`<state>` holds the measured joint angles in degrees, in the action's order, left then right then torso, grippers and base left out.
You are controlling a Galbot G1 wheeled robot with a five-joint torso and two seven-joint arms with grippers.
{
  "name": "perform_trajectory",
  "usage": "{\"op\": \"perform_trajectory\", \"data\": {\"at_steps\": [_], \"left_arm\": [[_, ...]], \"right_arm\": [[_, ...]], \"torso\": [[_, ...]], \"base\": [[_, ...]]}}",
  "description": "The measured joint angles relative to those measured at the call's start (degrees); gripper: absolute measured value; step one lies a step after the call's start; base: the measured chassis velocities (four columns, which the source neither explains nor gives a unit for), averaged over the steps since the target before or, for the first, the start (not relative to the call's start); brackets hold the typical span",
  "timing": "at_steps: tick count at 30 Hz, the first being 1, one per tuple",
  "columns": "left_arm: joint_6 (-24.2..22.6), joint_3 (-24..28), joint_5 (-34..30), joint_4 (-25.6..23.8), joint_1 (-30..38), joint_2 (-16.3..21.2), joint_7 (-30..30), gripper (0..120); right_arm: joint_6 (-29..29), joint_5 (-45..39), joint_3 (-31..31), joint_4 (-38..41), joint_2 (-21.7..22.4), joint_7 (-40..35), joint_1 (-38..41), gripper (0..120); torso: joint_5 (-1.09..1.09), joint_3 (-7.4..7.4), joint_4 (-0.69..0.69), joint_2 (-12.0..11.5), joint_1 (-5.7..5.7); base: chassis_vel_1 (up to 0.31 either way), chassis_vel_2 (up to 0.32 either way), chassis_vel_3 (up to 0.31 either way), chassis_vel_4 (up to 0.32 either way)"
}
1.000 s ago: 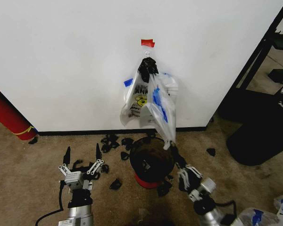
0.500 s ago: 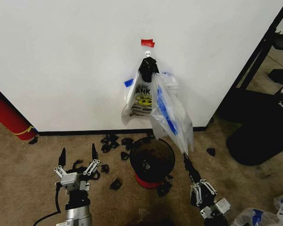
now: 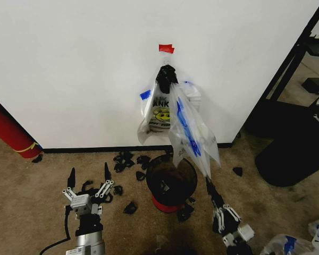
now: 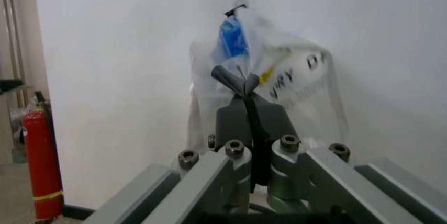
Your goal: Pick up the garbage bag from the wall and place it over the trash bin.
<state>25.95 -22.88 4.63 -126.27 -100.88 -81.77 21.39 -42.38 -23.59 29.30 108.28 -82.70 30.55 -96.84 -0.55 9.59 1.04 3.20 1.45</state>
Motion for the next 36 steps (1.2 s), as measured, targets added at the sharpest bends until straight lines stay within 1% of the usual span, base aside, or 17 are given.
{"op": "perform_trajectory", "data": {"at_steps": [5,8,9,10,13,14,15,17,19,22,23,24,26,28,30,31,36], "left_arm": [[-1.64,0.46,-1.5,-1.43,0.28,2.6,-0.53,100],[-4.47,1.48,-4.48,-3.36,0.83,5.9,-1.25,100],[-4.47,1.48,-4.48,-3.36,0.83,5.9,-1.25,100],[-5.62,1.89,-5.8,-4.14,1.13,7.28,-1.52,100],[-11.23,2.92,-12.19,-7.74,3.22,14.01,-2.51,100],[-13.64,3.11,-14.86,-9.31,4.32,17.07,-2.93,100],[-13.64,3.11,-14.86,-9.31,4.32,17.07,-2.93,100],[-18.66,3.48,-21.48,-12.07,7.82,24.18,-3.61,100],[-24.24,4.52,-30.42,-14.33,14.22,31.33,-3.56,100],[-32.49,8.21,-44.18,-16.03,25.57,38.52,-2.03,100],[-32.49,8.21,-44.18,-16.03,25.57,38.52,-2.03,100],[-35.08,9.94,-48.12,-16.1,29.27,40.43,-1.51,100],[-37.87,14.81,-52.35,-15.22,36.37,43.36,-0.98,100],[-38.84,21.04,-53.7,-12.29,43.55,44.55,-0.77,100],[-38.88,26.31,-54.02,-8.44,49.64,43.33,0.23,100],[-38.88,26.31,-54.02,-8.44,49.64,43.33,0.23,100],[-39.83,38.92,-58.08,2.08,65.12,35.58,4.7,100]], "right_arm": [[5.64,3.31,-2.04,0.38,0.34,-4.97,5.44,0],[8.91,5.66,-3.15,-0.62,0.68,-7.52,10.25,0],[8.91,5.66,-3.15,-0.62,0.68,-7.52,10.25,0],[9.59,6.06,-3.41,-0.83,0.71,-8.05,11.13,0],[11.71,8.0,-4.72,-1.34,0.34,-9.62,13.95,0],[12.05,9.0,-5.28,-1.62,0.05,-10.16,14.63,0],[12.05,9.0,-5.28,-1.62,0.05,-10.16,14.63,0],[12.33,10.89,-6.08,-2.44,-0.68,-11.21,15.88,0],[12.46,12.7,-6.5,-3.35,-1.78,-12.08,16.64,0],[12.48,14.5,-6.81,-4.23,-3.11,-12.74,17.05,0],[12.48,14.5,-6.81,-4.23,-3.11,-12.74,17.05,0],[12.48,15.09,-6.94,-4.54,-3.47,-12.88,17.15,0],[12.45,16.07,-7.05,-4.84,-4.08,-12.94,17.2,0],[12.38,16.56,-6.84,-4.84,-4.41,-13.06,17.0,0],[12.3,16.63,-6.36,-4.83,-4.42,-13.17,16.84,0],[12.3,16.63,-6.36,-4.83,-4.42,-13.17,16.84,0],[12.23,15.95,-4.94,-4.42,-3.78,-13.3,16.45,0]], "torso": [[-0.01,0.0,-0.01,0.0,0.01],[-0.01,0.01,-0.01,0.0,0.01],[-0.01,0.01,-0.01,0.0,0.01],[-0.02,0.01,-0.01,-0.01,0.01],[-0.04,0.01,-0.01,-0.01,0.01],[-0.03,0.01,-0.01,-0.01,0.01],[-0.03,0.01,-0.01,-0.01,0.01],[-0.01,0.0,-0.01,-0.01,0.01],[-0.03,0.01,0.0,-0.01,0.01],[-0.02,0.01,0.02,-0.01,0.01],[-0.02,0.01,0.02,-0.01,0.01],[-0.01,0.01,0.03,-0.01,0.01],[0.01,0.01,0.01,-0.01,0.01],[0.01,0.01,0.0,-0.01,0.01],[-0.01,0.01,0.0,-0.01,0.01],[-0.01,0.01,0.0,-0.01,0.01],[0.0,0.01,0.02,-0.01,0.01]], "base": [[0.0,0.0,0.0,0.0],[0.0,0.0,0.0,0.0],[0.0,0.0,0.0,0.0],[0.0,0.0,0.0,0.0],[0.0,0.0,0.0,0.0],[0.0,0.0,0.0,0.0],[0.0,0.0,0.0,0.0],[0.0,0.0,0.0,0.0],[0.0,0.0,0.0,0.0],[0.0,0.0,0.0,0.0],[0.0,0.0,0.0,0.0],[0.0,0.0,0.0,0.0],[0.0,0.0,0.0,0.0],[0.0,0.0,0.0,0.0],[0.0,0.0,0.0,0.0],[0.0,0.0,0.0,0.0],[0.0,0.0,0.0,0.0]]}}
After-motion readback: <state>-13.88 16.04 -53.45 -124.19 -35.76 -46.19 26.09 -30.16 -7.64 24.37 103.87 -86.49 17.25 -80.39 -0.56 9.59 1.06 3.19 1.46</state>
